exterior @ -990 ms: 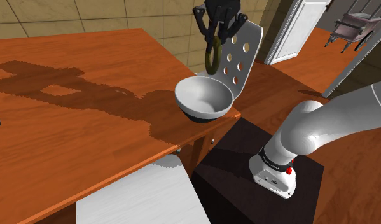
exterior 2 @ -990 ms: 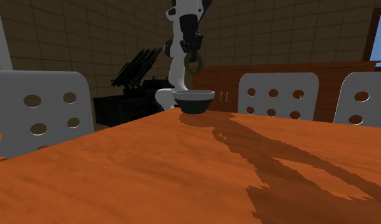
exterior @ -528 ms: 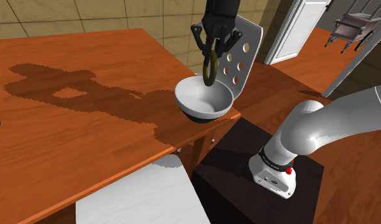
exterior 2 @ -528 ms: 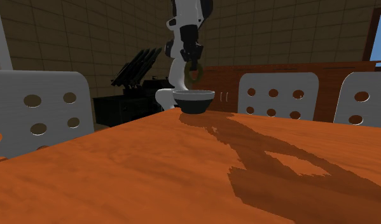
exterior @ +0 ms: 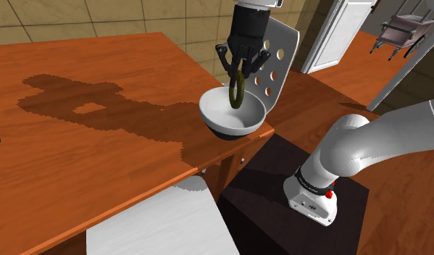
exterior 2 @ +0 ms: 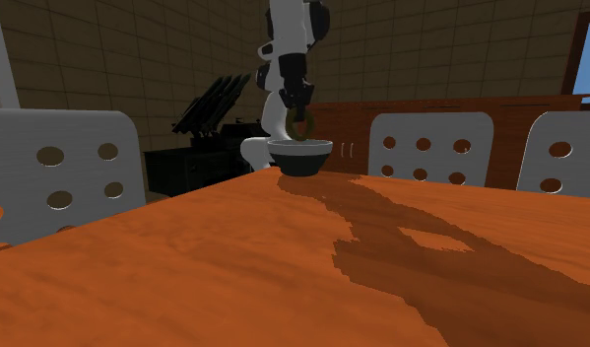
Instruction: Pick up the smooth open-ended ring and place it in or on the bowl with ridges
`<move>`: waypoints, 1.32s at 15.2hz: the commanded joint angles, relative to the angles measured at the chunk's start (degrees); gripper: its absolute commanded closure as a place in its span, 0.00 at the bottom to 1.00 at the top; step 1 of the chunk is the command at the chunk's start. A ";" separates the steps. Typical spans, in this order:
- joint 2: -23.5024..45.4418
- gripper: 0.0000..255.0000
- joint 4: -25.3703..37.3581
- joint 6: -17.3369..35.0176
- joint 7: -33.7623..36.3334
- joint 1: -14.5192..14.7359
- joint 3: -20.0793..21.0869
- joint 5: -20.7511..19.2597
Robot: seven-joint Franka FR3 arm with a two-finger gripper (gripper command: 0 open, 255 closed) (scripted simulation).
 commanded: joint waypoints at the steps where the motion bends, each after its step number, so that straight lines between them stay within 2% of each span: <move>1: -0.05 1.00 -0.15 0.12 -0.03 0.00 0.00 0.01; 5: -0.05 1.00 -0.15 0.12 -0.03 0.00 0.00 0.01; 6: -0.05 0.00 -0.15 0.12 -0.03 0.00 0.00 0.01; 11: -0.05 0.00 -0.15 0.12 -0.03 0.00 0.00 0.01; 15: 2.91 0.00 9.37 -6.54 0.72 -0.61 -1.03 -1.09; 20: 2.91 0.00 9.37 -6.54 0.72 -0.61 -1.03 -1.09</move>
